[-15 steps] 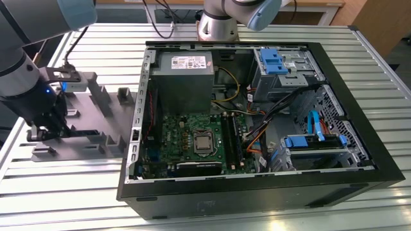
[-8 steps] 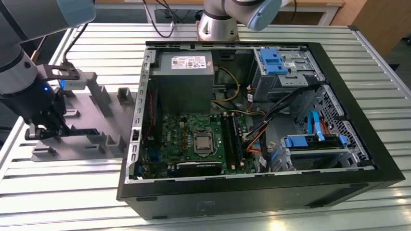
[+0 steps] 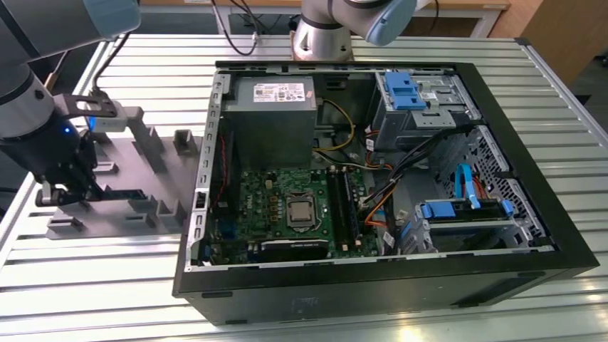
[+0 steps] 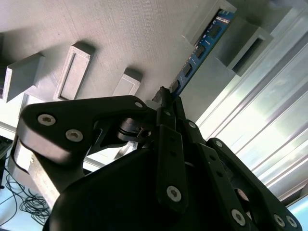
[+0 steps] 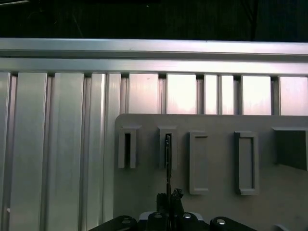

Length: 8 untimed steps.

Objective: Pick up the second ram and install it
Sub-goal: 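Pick up the second ram and move it above second insertion slot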

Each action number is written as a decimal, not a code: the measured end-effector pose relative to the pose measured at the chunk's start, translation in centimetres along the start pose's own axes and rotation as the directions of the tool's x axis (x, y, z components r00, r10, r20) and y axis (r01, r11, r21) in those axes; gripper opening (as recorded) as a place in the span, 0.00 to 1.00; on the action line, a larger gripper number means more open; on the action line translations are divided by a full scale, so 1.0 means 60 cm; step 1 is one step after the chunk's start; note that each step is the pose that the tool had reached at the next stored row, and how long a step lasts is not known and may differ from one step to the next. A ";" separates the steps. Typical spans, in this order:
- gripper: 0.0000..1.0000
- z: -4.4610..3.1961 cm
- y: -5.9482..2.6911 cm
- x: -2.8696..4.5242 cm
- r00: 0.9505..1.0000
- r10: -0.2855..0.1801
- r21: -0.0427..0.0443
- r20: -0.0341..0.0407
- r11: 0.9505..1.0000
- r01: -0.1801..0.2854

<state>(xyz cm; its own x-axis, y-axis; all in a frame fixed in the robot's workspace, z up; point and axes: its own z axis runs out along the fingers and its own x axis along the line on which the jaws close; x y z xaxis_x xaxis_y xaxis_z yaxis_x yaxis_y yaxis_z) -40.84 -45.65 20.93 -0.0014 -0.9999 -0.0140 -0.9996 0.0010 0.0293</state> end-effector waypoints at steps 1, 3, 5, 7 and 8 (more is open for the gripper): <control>0.14 -0.001 0.000 0.000 1.000 0.000 0.000 0.000 1.000 0.000; 0.14 -0.002 0.000 0.000 1.000 0.000 0.000 0.000 1.000 0.000; 0.14 -0.003 0.000 0.000 1.000 0.000 0.000 0.000 1.000 0.000; 0.14 -0.004 0.000 0.000 1.000 0.000 0.000 0.000 1.000 0.000; 0.14 -0.004 0.000 0.000 1.000 0.000 0.000 0.000 1.000 0.000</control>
<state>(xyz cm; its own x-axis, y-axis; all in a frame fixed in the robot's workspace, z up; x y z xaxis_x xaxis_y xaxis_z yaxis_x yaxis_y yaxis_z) -40.84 -45.65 21.18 -0.0014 -0.9999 -0.0142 -0.9996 0.0010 0.0290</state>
